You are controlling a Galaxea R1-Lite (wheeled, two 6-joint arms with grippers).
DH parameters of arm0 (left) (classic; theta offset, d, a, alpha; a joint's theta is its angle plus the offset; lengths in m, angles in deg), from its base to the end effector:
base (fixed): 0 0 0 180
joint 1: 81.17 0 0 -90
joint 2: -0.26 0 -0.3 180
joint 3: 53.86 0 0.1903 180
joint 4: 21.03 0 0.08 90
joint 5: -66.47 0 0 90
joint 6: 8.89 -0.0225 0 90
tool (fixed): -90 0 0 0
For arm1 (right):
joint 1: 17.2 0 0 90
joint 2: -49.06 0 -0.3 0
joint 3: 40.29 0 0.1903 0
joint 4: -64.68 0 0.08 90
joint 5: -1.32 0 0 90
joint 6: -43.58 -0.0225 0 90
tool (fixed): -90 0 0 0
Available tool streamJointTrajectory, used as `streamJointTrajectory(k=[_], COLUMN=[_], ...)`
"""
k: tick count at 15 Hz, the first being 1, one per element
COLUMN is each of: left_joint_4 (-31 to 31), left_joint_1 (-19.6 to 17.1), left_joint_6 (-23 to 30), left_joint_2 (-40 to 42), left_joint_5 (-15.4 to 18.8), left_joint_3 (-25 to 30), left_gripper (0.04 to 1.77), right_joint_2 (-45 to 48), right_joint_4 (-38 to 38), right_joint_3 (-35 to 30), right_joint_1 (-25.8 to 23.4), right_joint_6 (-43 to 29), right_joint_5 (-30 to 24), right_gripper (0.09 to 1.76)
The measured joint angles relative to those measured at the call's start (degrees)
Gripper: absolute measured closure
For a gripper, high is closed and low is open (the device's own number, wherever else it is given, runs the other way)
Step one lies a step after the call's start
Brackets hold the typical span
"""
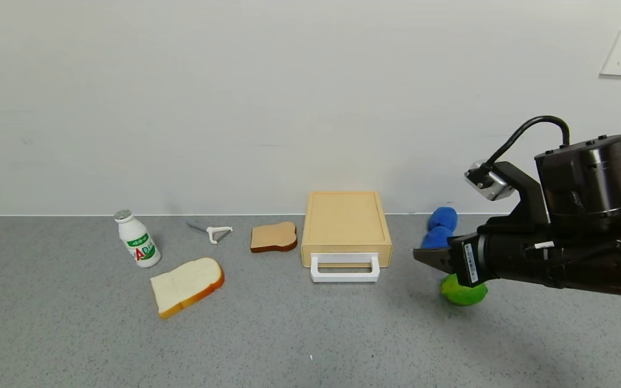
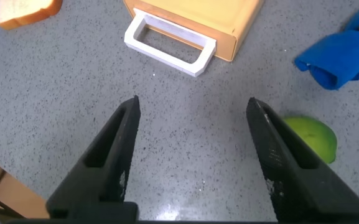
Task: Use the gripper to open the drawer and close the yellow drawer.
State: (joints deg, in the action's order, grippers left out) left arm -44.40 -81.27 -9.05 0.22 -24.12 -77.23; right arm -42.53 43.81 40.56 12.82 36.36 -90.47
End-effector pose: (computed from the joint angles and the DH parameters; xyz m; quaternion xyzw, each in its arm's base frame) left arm -0.0228 0.0002 0.0755 0.0014 0.0004 0.0060 1.0000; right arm 0.2443 0.1420 0.2107 -0.0080 0.2802 0.2465 0.9277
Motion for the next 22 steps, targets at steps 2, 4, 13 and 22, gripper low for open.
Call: streamJointTrajectory(k=[2, 4, 13, 22], left_joint_4=[0.02, 0.02, 0.00, 0.02], left_joint_1=[0.00, 0.00, 0.00, 0.00], left_joint_6=[-0.02, -0.02, -0.02, -0.02], left_joint_2=[0.00, 0.00, 0.02, 0.02], left_joint_5=[0.00, 0.02, 0.02, 0.00], left_joint_3=[0.00, 0.00, 0.00, 0.00], left_gripper=[0.09, 0.09, 0.09, 0.09], right_joint_2=[3.06, 7.58, 33.12, 54.25], right_joint_4=[-0.05, -0.09, -0.68, -5.41], right_joint_3=[-2.47, -5.88, -23.78, -25.86], right_joint_1=[-0.17, -0.41, -2.05, -17.25], right_joint_6=[-0.02, -0.09, -0.28, 1.96], right_joint_5=[0.74, 1.77, 16.68, 32.88], right_gripper=[0.46, 0.39, 0.22, 0.17])
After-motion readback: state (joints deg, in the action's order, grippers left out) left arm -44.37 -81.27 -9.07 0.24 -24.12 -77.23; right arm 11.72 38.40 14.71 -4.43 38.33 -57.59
